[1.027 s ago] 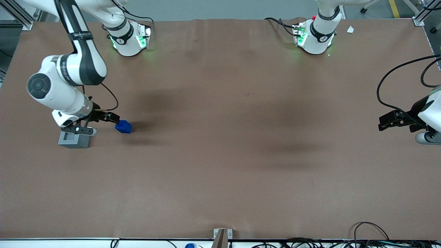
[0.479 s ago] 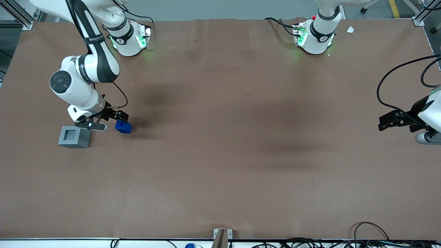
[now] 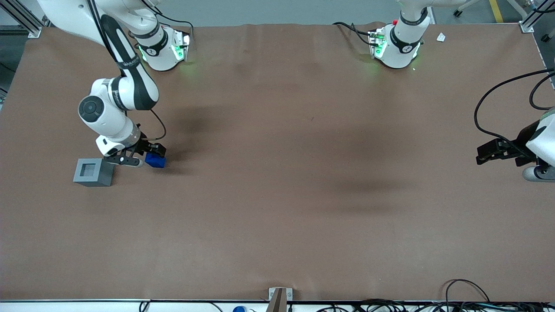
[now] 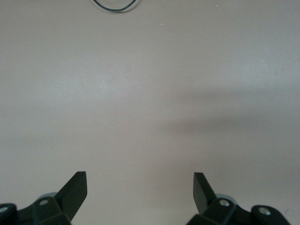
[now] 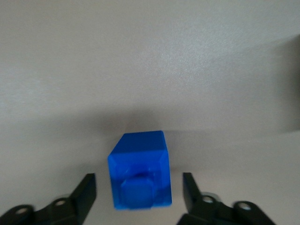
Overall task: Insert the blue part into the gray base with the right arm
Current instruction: 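Close the right gripper on the blue part and lift it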
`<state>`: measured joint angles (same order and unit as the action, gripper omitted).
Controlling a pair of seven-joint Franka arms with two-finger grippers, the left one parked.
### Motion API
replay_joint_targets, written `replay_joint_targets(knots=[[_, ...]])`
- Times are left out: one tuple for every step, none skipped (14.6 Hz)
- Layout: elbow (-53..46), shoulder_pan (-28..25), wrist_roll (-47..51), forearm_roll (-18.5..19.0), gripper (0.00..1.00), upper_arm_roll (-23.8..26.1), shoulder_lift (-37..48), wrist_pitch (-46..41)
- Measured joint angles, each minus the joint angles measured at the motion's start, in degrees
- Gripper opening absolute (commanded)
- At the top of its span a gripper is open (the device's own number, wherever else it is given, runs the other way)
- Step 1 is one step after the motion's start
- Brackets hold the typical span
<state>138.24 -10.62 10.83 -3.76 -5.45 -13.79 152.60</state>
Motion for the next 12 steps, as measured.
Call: replay_joint_targets(knots=[[-0.02, 0.00, 0.00, 0.00, 0.56, 0.00, -1.06, 0.95], [-0.03, 0.00, 0.00, 0.00, 0.50, 0.00, -1.72, 1.42], [-0.04, 0.00, 0.00, 0.00, 0.43, 0.00, -2.01, 1.49], [-0.06, 0.00, 0.03, 0.00, 0.37, 0.00, -2.03, 1.49], [-0.11, 0.00, 0.04, 0.00, 0.30, 0.00, -2.03, 1.48], [-0.14, 0.00, 0.04, 0.00, 0.23, -0.01, -2.02, 1.48], [-0.19, 0.00, 0.04, 0.00, 0.17, -0.01, -2.03, 1.45], [-0.30, 0.00, 0.04, 0.00, 0.14, -0.01, -2.02, 1.37], [-0.48, 0.00, 0.04, 0.00, 0.13, -0.02, -2.02, 1.28], [-0.80, 0.00, 0.04, -0.01, 0.12, -0.04, -1.99, 1.15], [-1.27, 0.01, 0.04, -0.01, 0.12, -0.09, -1.92, 0.70], [-1.87, 0.03, 0.04, -0.01, 0.11, -0.19, -1.78, 0.00]])
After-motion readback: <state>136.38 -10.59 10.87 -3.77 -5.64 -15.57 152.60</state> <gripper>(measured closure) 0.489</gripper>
